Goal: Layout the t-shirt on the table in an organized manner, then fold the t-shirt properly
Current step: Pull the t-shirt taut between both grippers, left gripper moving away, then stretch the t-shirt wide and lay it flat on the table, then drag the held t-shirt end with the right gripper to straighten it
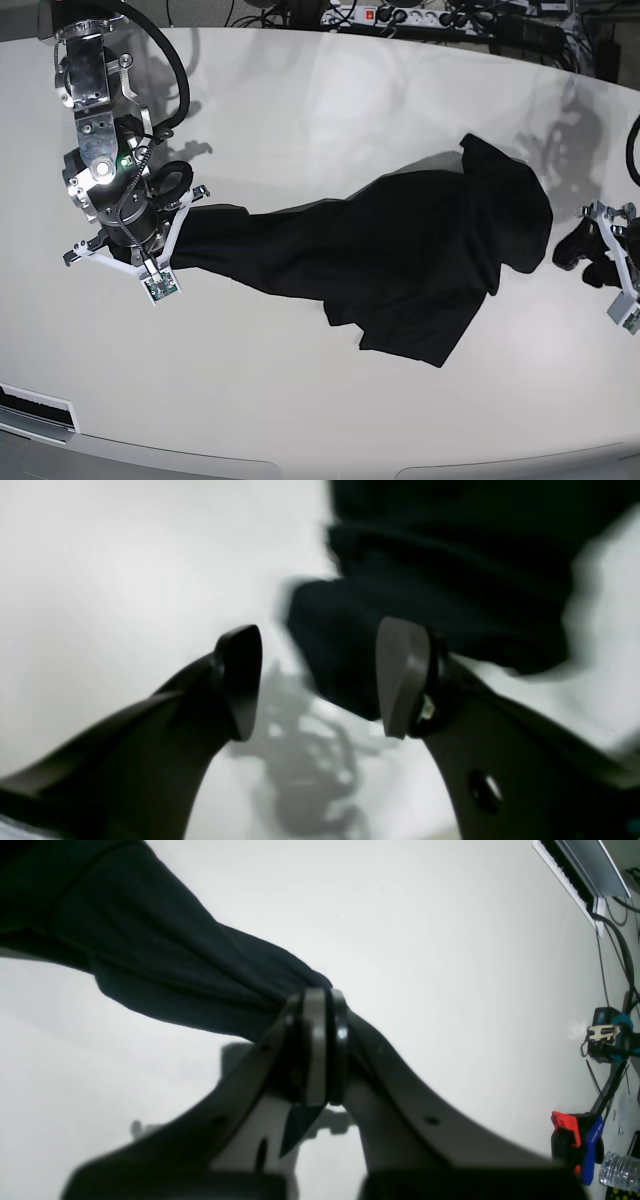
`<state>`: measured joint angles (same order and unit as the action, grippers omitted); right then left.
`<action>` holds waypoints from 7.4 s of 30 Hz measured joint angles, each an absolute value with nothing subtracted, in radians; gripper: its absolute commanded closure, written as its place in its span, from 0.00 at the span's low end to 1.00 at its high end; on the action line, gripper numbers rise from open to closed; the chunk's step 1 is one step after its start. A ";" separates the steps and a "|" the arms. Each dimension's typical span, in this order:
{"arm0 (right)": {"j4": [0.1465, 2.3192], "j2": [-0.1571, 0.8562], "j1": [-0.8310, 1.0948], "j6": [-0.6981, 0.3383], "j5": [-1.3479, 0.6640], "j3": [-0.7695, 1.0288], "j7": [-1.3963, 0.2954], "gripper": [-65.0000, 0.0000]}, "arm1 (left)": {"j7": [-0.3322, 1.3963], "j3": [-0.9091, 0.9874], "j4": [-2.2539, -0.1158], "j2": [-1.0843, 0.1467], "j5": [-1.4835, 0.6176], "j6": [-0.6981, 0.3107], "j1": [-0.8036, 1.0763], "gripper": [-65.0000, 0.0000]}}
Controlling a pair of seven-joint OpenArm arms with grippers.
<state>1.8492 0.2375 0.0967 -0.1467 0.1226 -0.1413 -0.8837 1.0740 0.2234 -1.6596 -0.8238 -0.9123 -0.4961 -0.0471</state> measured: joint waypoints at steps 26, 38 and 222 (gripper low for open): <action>1.847 0.237 0.102 -0.146 0.122 -0.141 -0.879 1.00 | 0.910 0.241 -1.720 -0.375 -0.522 -0.211 0.288 0.43; 1.847 0.237 0.101 -0.146 0.122 -0.141 -0.876 1.00 | 0.782 0.249 -1.481 -0.272 -0.473 -0.168 0.205 0.43; 1.942 0.514 0.065 -0.392 -0.112 -0.205 -0.958 1.00 | 1.079 0.367 -1.308 -0.988 -1.265 -0.694 -0.158 1.00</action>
